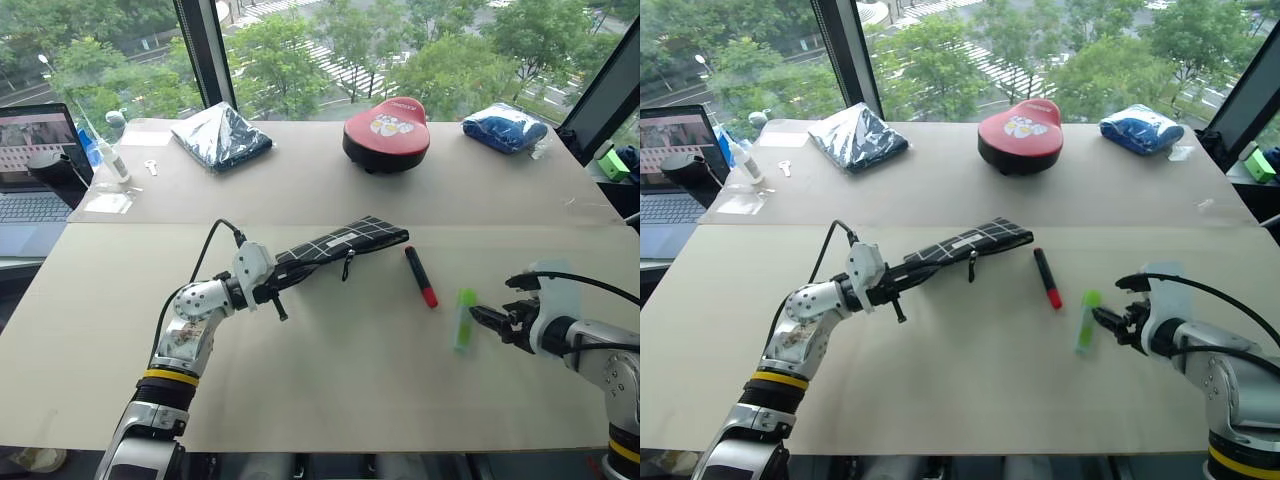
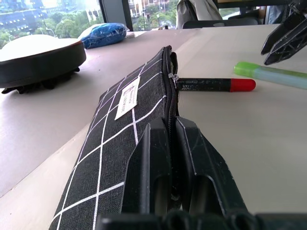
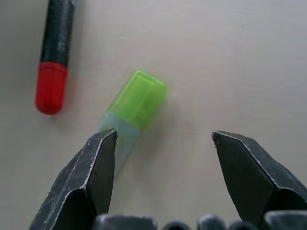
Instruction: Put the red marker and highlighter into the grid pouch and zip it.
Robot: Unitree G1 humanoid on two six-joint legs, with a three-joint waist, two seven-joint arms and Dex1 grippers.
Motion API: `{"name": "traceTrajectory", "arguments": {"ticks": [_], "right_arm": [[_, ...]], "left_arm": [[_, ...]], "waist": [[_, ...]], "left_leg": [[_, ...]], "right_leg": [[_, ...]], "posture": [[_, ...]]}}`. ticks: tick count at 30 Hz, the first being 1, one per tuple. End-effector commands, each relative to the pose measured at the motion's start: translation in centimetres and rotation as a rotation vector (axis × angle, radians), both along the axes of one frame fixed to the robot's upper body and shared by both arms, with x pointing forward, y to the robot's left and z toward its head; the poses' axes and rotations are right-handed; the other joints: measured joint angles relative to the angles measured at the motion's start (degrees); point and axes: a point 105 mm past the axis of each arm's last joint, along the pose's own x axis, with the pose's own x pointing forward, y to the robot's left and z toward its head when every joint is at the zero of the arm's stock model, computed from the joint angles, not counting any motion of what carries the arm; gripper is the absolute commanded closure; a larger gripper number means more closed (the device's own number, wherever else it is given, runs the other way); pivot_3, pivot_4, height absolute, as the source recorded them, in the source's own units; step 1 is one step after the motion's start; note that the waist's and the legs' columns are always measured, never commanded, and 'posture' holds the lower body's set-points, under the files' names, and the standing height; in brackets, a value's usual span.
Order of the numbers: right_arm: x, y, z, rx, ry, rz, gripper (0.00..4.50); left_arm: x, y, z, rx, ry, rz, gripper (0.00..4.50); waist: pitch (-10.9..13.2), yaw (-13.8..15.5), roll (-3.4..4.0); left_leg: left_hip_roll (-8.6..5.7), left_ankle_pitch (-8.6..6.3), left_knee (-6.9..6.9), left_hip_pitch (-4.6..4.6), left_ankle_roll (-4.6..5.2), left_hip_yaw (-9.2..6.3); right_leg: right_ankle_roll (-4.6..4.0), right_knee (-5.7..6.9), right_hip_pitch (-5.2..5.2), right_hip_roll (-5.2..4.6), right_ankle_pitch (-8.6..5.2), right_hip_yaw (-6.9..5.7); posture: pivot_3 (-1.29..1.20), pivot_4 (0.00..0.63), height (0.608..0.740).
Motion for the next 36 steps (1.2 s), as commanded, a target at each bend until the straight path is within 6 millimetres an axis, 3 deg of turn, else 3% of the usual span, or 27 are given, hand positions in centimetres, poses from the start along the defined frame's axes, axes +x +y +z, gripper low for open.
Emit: {"name": "traceTrajectory", "arguments": {"ticks": [1,9,15,21,29,36], "right_arm": [[-0.1,-0.1,2.5,0.002,-0.088,0.000,0.99],[-0.3,1.4,1.3,0.004,-0.049,0.055,0.99],[-0.3,0.9,-0.7,0.022,0.011,-0.009,0.99],[-0.6,2.3,-2.0,0.060,0.040,0.004,0.99],[-0.9,2.1,-3.1,0.034,0.069,-0.016,0.99],[-0.5,0.8,-2.7,-0.012,0.041,-0.063,3.18]], "left_arm": [[-0.1,-0.3,0.5,-0.002,-0.037,-0.020,4.50],[-0.1,-0.3,0.4,-0.006,-0.036,-0.015,4.50],[-0.2,-0.1,0.3,-0.003,-0.034,-0.002,4.50],[-0.3,-0.1,0.2,-0.005,-0.032,0.002,4.50],[-0.2,0.1,0.4,-0.007,-0.035,0.009,4.50],[0.0,0.2,0.6,-0.006,-0.041,0.013,4.50]], "waist": [[0.0,0.1,0.00],[0.0,0.0,0.00],[0.0,0.0,0.00],[0.0,-0.1,0.00],[0.0,0.0,-0.07],[-0.1,0.0,-0.10]], "left_leg": [[-0.01,0.00,0.02,0.00,0.01,0.00],[0.00,-0.01,0.05,0.02,0.02,0.00],[0.00,-0.01,0.06,0.04,0.02,0.00],[0.00,-0.01,0.05,0.08,0.02,-0.03],[0.01,-0.01,0.05,0.17,0.03,-0.04],[0.01,-0.02,0.04,0.30,0.04,-0.07]], "right_leg": [[0.00,0.00,0.01,0.00,0.00,-0.01],[0.01,0.01,0.03,0.03,0.00,-0.02],[0.01,0.01,0.05,0.04,0.00,-0.02],[0.01,0.00,0.10,0.05,-0.01,-0.04],[0.02,-0.01,0.19,0.07,-0.01,-0.05],[0.03,-0.06,0.36,0.08,-0.02,-0.08]], "posture": [[0.00,0.150,0.740],[0.00,0.150,0.740],[0.00,0.150,0.740],[0.00,0.150,0.740],[0.00,0.150,0.740],[0.00,0.150,0.740]]}}
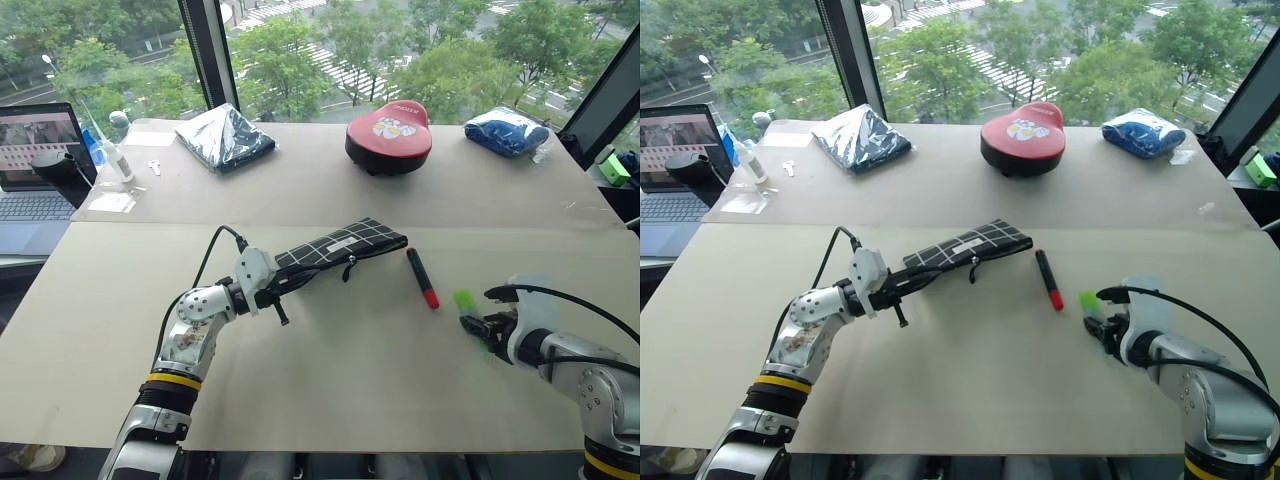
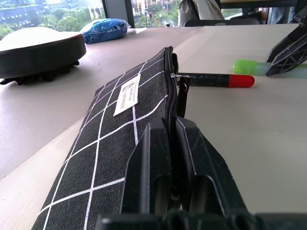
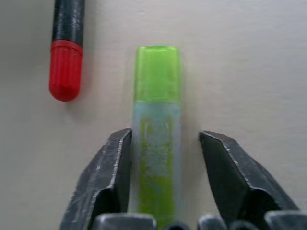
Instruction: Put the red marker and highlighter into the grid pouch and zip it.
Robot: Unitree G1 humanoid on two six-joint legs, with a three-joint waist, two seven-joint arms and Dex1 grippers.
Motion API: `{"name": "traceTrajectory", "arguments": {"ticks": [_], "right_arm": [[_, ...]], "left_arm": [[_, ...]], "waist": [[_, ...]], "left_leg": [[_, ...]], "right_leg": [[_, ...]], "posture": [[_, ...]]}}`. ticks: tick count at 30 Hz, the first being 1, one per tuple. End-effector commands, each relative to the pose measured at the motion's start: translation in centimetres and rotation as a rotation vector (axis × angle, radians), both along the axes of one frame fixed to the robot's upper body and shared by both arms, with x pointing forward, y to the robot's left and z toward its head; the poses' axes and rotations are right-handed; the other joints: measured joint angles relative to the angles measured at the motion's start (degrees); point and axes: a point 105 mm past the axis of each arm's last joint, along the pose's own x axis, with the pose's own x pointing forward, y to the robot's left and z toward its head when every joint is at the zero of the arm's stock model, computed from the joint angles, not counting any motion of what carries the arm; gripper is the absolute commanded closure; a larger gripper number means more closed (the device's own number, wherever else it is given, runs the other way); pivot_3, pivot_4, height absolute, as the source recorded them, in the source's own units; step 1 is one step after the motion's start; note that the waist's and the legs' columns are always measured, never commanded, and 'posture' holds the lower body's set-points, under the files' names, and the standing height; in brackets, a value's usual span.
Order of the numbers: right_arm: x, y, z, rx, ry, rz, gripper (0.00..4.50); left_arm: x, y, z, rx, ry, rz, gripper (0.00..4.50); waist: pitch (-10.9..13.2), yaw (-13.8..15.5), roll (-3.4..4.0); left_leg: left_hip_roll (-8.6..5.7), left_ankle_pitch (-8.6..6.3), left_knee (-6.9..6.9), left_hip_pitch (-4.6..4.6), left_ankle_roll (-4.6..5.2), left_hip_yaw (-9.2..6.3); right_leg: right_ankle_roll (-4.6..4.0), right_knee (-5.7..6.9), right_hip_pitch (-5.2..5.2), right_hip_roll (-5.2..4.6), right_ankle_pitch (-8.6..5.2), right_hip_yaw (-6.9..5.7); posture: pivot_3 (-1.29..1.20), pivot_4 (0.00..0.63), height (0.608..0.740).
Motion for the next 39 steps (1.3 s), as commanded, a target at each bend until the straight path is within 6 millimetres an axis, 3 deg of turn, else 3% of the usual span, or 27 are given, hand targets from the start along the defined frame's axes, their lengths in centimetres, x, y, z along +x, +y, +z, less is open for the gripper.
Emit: {"name": "traceTrajectory", "arguments": {"ticks": [1,6,8,11,14,17,20,29,39], "right_arm": [[0.0,-0.7,-0.2,-0.021,0.011,-0.020,3.46],[0.7,-1.4,0.8,-0.057,-0.041,-0.024,3.46],[2.2,-1.2,3.4,-0.109,-0.180,0.013,3.46],[3.0,1.3,7.2,-0.138,-0.336,0.220,3.46],[2.5,4.4,9.4,-0.366,-0.416,0.563,3.46],[1.5,6.2,9.3,-0.492,-0.404,0.811,3.46],[2.4,6.6,9.6,-0.596,-0.424,0.903,3.46],[5.0,8.9,9.8,-0.626,-0.490,0.976,3.46],[6.0,8.3,8.8,-0.628,-0.452,0.973,3.46]], "left_arm": [[0.1,0.1,1.5,-0.005,-0.066,0.003,4.50],[0.2,0.1,1.7,-0.007,-0.070,0.005,4.50],[0.2,0.1,1.8,-0.007,-0.070,0.003,4.50],[0.3,0.0,1.8,-0.007,-0.069,0.001,4.50],[0.3,-0.1,1.9,-0.009,-0.070,-0.005,4.50],[0.4,-0.3,2.1,-0.013,-0.072,-0.007,4.50],[0.2,-0.4,2.2,-0.017,-0.075,-0.010,4.50],[-0.1,-0.5,2.2,-0.019,-0.078,-0.010,4.50],[-0.1,-0.5,2.3,-0.027,-0.082,-0.001,4.50]], "waist": [[0.0,0.0,-0.01],[0.0,0.0,-0.01],[0.0,0.0,-0.01],[0.0,-0.3,0.03],[0.0,-0.4,0.04],[0.0,-0.7,0.01],[0.1,-0.9,-0.01],[0.1,-1.1,-0.03],[0.1,-1.1,-0.03]], "left_leg": [[0.01,0.00,-0.01,0.02,0.00,0.00],[0.01,-0.01,-0.01,0.10,0.02,-0.04],[0.00,-0.02,0.00,0.10,0.04,-0.03],[-0.02,-0.03,-0.01,0.08,0.04,0.00],[0.00,-0.02,-0.09,0.09,0.02,-0.02],[0.02,-0.02,-0.12,0.09,0.02,-0.03],[0.05,-0.03,-0.08,0.09,0.04,-0.06],[0.05,0.13,-0.13,0.02,-0.25,-0.11],[0.01,0.12,-0.13,-0.07,-0.25,-0.09]], "right_leg": [[0.00,-0.01,0.02,0.01,0.00,-0.01],[0.01,-0.11,0.19,0.01,-0.01,-0.03],[0.01,-0.16,0.21,0.01,-0.01,-0.02],[0.02,-0.15,0.13,0.01,-0.01,0.02],[0.05,-0.14,0.11,0.05,-0.03,-0.02],[0.07,-0.26,0.16,0.08,-0.05,-0.04],[0.07,-0.43,0.31,0.09,-0.05,-0.06],[0.05,-0.55,0.23,0.06,-0.02,-0.05],[0.09,-0.67,0.16,0.01,0.02,-0.03]], "posture": [[0.00,0.150,0.740],[0.00,0.150,0.740],[0.00,0.150,0.740],[0.00,0.150,0.740],[0.00,0.150,0.740],[0.00,0.150,0.740],[0.00,0.150,0.740],[0.00,0.150,0.740],[0.00,0.150,0.740]]}}
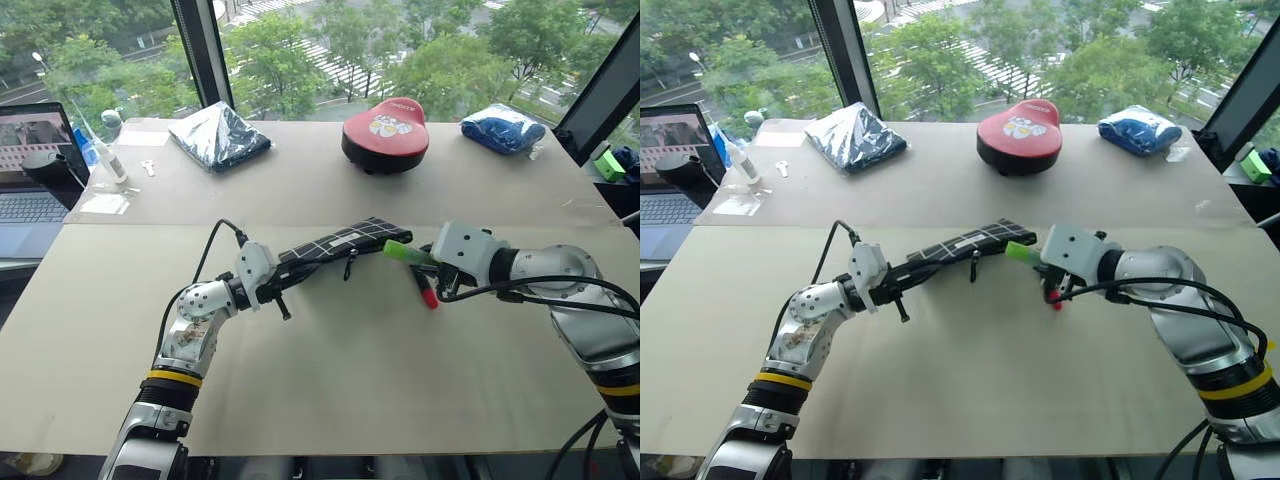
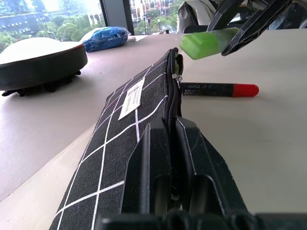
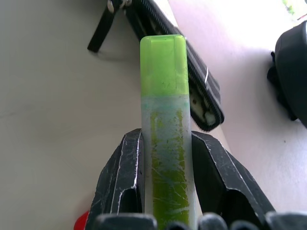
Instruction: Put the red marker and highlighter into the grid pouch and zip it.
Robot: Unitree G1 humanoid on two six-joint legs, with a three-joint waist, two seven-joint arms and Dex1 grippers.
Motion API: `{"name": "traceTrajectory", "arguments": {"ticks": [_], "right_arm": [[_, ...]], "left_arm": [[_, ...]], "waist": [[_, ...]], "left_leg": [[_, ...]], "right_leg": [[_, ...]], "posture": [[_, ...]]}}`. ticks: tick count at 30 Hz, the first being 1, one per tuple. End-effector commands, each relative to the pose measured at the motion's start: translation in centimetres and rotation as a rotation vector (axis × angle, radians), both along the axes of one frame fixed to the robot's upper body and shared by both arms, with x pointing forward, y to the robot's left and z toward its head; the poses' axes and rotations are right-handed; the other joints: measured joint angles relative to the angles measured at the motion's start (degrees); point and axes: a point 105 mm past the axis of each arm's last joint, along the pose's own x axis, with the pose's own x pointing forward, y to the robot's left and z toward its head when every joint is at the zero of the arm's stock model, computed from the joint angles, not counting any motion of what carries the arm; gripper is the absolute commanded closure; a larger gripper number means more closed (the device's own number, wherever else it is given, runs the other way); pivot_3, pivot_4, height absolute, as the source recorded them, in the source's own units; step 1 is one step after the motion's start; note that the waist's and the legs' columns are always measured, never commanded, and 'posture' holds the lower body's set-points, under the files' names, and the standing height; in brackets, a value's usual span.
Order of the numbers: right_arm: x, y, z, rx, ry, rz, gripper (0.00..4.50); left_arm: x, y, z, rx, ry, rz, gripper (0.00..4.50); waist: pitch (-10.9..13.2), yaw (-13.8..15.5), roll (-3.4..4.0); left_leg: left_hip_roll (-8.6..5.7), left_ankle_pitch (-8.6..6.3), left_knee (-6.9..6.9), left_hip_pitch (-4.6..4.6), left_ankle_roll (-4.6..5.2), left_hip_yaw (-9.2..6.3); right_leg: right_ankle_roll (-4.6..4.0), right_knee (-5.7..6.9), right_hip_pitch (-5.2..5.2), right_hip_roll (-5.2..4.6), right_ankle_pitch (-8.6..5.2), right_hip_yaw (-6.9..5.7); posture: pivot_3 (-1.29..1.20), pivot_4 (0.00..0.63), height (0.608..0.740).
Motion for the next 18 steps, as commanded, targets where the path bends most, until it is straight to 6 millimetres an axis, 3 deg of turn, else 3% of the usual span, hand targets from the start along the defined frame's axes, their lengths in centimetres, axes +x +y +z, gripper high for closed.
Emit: {"name": "traceTrajectory", "arguments": {"ticks": [1,18], "right_arm": [[0.1,0.2,1.2,0.008,-0.053,0.017,3.46],[1.5,-1.6,0.3,0.123,0.123,-0.121,3.46]], "left_arm": [[-0.3,-0.3,1.2,-0.015,-0.051,-0.009,4.50],[-0.7,-0.4,1.0,0.003,-0.063,-0.020,4.50]], "waist": [[0.0,-0.1,0.00],[0.0,-0.2,0.00]], "left_leg": [[0.00,0.00,-0.02,0.00,0.00,0.00],[-0.01,-0.01,-0.02,-0.02,0.02,-0.01]], "right_leg": [[0.00,0.00,-0.01,0.00,0.00,0.00],[-0.02,0.00,-0.03,-0.02,0.01,0.02]], "posture": [[0.00,0.150,0.740],[0.00,0.150,0.740]]}}
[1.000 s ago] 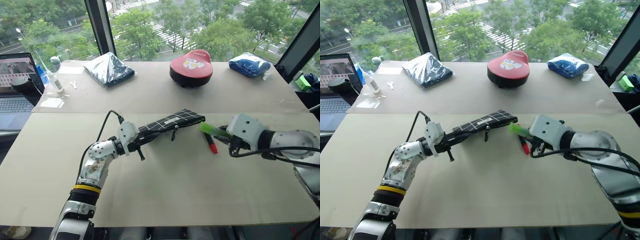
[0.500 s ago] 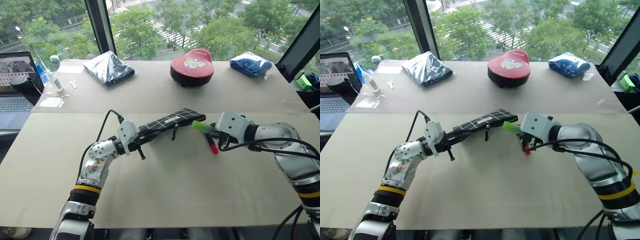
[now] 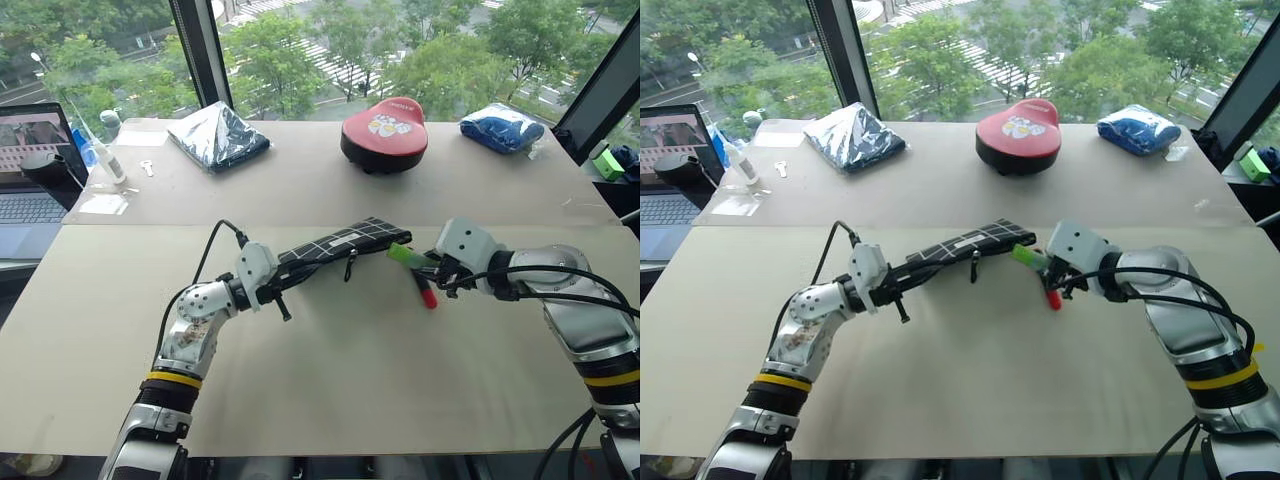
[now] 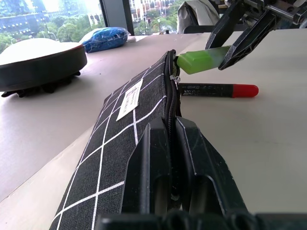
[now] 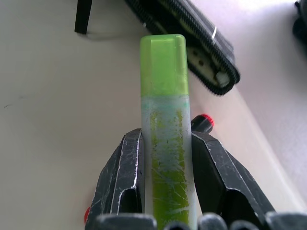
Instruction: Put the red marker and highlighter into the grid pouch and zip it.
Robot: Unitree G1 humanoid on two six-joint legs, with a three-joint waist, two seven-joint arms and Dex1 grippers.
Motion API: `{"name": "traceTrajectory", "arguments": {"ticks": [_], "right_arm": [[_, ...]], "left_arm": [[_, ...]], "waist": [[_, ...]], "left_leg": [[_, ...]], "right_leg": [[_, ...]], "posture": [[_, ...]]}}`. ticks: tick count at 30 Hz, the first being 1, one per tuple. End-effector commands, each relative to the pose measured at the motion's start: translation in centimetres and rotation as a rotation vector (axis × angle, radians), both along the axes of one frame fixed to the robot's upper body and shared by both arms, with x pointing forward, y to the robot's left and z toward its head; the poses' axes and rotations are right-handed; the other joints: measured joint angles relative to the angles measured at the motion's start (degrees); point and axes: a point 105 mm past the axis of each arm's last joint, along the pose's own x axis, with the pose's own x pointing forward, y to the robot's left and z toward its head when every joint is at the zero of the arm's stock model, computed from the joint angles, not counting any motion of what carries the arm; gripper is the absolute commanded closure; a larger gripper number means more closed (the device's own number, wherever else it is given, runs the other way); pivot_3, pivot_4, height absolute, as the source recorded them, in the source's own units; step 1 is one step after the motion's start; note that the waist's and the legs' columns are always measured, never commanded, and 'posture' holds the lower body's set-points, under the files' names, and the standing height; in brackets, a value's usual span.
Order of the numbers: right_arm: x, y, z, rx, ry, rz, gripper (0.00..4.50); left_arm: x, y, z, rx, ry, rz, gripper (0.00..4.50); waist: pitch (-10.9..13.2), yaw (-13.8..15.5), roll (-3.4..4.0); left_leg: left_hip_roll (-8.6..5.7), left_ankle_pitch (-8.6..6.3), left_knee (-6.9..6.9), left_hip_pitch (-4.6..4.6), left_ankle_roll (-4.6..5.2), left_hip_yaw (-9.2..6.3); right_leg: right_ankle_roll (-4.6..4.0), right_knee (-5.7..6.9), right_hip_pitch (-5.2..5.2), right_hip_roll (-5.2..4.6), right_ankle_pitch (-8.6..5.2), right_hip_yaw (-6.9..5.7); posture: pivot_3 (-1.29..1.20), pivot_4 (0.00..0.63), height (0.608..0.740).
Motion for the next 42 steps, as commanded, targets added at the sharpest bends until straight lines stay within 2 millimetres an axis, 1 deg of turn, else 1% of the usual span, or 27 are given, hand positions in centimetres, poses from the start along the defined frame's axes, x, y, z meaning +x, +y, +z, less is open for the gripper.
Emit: {"name": "traceTrajectory", "arguments": {"ticks": [1,4,6,8,10,15,18,24,32,36,42], "right_arm": [[0.6,-0.3,2.0,0.020,-0.033,-0.020,3.46],[1.0,-0.6,1.8,0.006,-0.015,-0.040,3.46],[1.3,-0.4,2.2,0.023,-0.008,-0.044,3.46],[0.8,0.1,2.7,0.058,0.012,-0.007,3.46],[0.4,0.3,2.9,0.083,0.045,0.013,3.46],[0.0,0.0,2.4,0.093,0.090,0.011,3.46],[-0.5,0.2,2.3,0.105,0.112,0.032,3.46],[0.3,0.2,2.6,0.132,0.111,-0.023,3.46],[0.2,0.6,2.9,0.171,0.137,-0.012,3.46],[0.3,0.7,2.5,0.144,0.139,-0.013,3.46],[1.3,1.9,2.5,0.139,0.129,-0.028,3.46]], "left_arm": [[-0.4,-0.4,1.0,0.001,-0.060,-0.016,4.50],[-0.5,-0.4,0.8,0.012,-0.064,-0.021,4.50],[-0.6,-0.4,0.7,0.020,-0.067,-0.025,4.50],[-0.6,-0.4,0.5,0.024,-0.068,-0.026,4.50],[-0.6,-0.5,0.4,0.025,-0.070,-0.026,4.50],[-0.6,-0.6,0.3,0.025,-0.070,-0.029,4.50],[-0.6,-0.5,0.3,0.025,-0.070,-0.029,4.50],[-0.6,-0.4,0.2,0.029,-0.069,-0.032,4.50],[-0.7,-0.5,0.3,0.030,-0.073,-0.037,4.50],[-0.8,-0.6,0.4,0.028,-0.075,-0.037,4.50],[-0.9,-0.8,0.3,0.031,-0.074,-0.045,4.50]], "waist": [[0.0,-0.1,0.00],[0.0,-0.1,0.00],[0.0,-0.1,0.00],[0.0,-0.1,0.00],[0.0,-0.1,0.00],[0.0,-0.1,0.00],[0.0,-0.1,0.00],[0.0,-0.2,0.00],[0.0,-0.1,0.00],[0.0,-0.2,0.00],[0.0,-0.3,0.00]], "left_leg": [[0.00,0.00,0.00,0.00,0.00,0.01],[0.01,0.00,-0.01,-0.01,0.00,0.00],[0.00,0.00,-0.03,-0.03,-0.01,0.00],[0.00,0.01,-0.02,-0.06,-0.02,0.01],[0.00,0.01,-0.02,-0.08,-0.01,0.01],[0.00,0.01,-0.01,-0.18,-0.01,0.01],[-0.02,0.02,-0.01,-0.23,-0.03,0.00],[-0.02,0.03,-0.02,-0.27,-0.06,0.02],[-0.04,0.03,-0.01,-0.32,-0.06,0.04],[-0.04,0.03,-0.02,-0.32,-0.06,0.04],[-0.04,0.05,-0.01,-0.33,-0.08,0.06]], "right_leg": [[0.00,0.01,-0.02,0.00,0.00,0.01],[-0.01,0.02,-0.04,0.01,0.00,0.00],[-0.01,0.02,-0.05,0.01,0.01,0.00],[-0.01,0.01,-0.07,0.00,0.01,0.00],[-0.01,0.00,-0.09,-0.01,0.01,0.00],[-0.01,0.02,-0.21,-0.05,0.01,0.01],[-0.01,0.05,-0.28,-0.06,0.02,0.01],[-0.02,0.07,-0.35,-0.07,0.02,0.02],[-0.02,0.09,-0.39,-0.09,0.02,0.03],[-0.02,0.10,-0.40,-0.09,0.02,0.03],[-0.02,0.16,-0.44,-0.09,0.03,0.06]], "posture": [[0.00,0.150,0.740],[0.00,0.150,0.740],[0.00,0.150,0.740],[0.00,0.150,0.740],[0.00,0.150,0.740],[0.00,0.150,0.740],[0.00,0.150,0.740],[0.00,0.150,0.740],[0.00,0.150,0.740],[0.00,0.150,0.740],[0.00,0.150,0.740]]}}
